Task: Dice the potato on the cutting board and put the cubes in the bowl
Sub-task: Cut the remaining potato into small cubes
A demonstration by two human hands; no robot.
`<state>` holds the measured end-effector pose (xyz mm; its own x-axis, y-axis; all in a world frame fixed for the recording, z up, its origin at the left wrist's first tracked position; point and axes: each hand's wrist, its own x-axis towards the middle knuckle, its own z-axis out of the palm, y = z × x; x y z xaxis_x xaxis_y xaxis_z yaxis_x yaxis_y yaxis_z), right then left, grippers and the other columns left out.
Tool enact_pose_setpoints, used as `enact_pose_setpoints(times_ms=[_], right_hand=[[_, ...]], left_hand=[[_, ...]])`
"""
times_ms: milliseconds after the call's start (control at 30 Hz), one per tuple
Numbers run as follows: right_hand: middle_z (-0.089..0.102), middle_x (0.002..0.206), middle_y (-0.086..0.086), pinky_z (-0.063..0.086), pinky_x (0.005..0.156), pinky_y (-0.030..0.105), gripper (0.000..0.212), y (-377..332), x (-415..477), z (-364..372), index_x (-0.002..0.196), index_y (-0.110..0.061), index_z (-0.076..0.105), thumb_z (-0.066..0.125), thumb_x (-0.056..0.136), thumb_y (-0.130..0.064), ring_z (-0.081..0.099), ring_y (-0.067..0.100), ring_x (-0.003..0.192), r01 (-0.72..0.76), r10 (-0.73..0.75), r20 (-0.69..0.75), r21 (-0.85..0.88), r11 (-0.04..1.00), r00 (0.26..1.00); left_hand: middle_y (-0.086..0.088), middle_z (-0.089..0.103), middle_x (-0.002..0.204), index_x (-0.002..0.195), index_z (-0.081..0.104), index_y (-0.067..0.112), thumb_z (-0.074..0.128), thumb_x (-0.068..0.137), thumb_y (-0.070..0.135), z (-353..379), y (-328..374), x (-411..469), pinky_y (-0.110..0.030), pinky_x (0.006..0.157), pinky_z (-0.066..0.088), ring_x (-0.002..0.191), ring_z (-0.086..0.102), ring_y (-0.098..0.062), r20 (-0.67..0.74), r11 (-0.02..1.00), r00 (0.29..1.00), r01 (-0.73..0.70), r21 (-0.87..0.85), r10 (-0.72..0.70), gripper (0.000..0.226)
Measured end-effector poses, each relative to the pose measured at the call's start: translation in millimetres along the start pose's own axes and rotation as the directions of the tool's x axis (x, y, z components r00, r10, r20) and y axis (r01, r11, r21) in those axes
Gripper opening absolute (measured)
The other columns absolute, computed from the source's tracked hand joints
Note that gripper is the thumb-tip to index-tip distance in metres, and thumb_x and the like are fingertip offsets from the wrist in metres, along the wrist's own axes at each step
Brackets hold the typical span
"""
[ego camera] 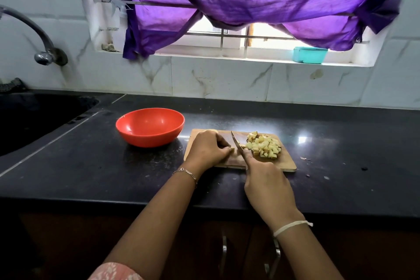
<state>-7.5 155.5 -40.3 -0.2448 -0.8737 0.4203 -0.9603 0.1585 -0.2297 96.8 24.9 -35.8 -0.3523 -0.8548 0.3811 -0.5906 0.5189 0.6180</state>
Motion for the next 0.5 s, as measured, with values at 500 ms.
enact_pose_setpoints(times_ms=[500], right_hand=[[0.062, 0.115, 0.005, 0.048, 0.075, 0.031, 0.058, -11, 1, -1, 0.152, -0.021, 0.022, 0.033, 0.098, -0.005, 0.06, 0.022, 0.104, 0.108, -0.099, 0.069, -0.153, 0.982, 0.993]], left_hand=[[0.0, 0.074, 0.085, 0.084, 0.078, 0.015, 0.074, 0.079, 0.017, 0, 1, 1, -0.028, 0.079, 0.052, 0.08, 0.066, -0.011, 0.008, 1.0, 1.0, -0.008, 0.001, 0.008, 0.007]])
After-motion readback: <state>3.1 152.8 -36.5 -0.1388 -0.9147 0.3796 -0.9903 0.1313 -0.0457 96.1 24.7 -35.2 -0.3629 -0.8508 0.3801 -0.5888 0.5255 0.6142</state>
